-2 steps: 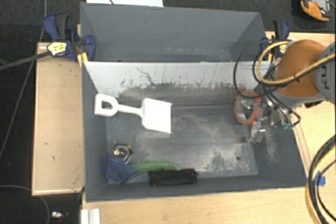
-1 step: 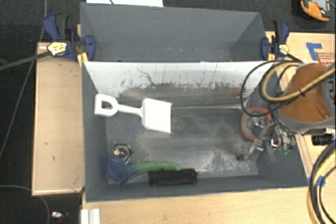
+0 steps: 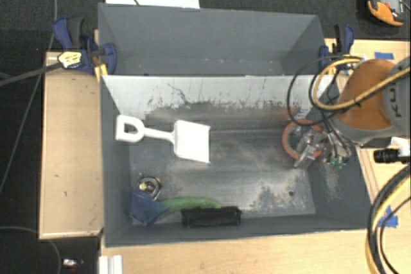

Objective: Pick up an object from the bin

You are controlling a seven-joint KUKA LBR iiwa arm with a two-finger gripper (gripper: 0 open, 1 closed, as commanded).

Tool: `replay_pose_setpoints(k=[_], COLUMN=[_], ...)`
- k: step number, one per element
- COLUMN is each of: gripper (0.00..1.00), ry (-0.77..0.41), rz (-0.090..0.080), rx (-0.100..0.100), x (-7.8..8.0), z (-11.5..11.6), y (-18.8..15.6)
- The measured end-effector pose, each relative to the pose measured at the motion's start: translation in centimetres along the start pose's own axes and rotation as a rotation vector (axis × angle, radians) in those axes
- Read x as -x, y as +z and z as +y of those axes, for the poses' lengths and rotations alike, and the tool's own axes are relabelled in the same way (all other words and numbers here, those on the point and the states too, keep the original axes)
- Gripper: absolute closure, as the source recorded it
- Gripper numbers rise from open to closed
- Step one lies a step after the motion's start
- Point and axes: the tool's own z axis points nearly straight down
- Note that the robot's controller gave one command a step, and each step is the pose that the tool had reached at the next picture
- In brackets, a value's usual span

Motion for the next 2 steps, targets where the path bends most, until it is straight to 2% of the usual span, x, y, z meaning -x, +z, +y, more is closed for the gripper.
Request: replay_pose_setpoints(k=[2], gripper=[1.00], ry=[-0.004], rz=[-0.001], rx=[0.000], x=[0.00], z=[0.03], y=[-0.49])
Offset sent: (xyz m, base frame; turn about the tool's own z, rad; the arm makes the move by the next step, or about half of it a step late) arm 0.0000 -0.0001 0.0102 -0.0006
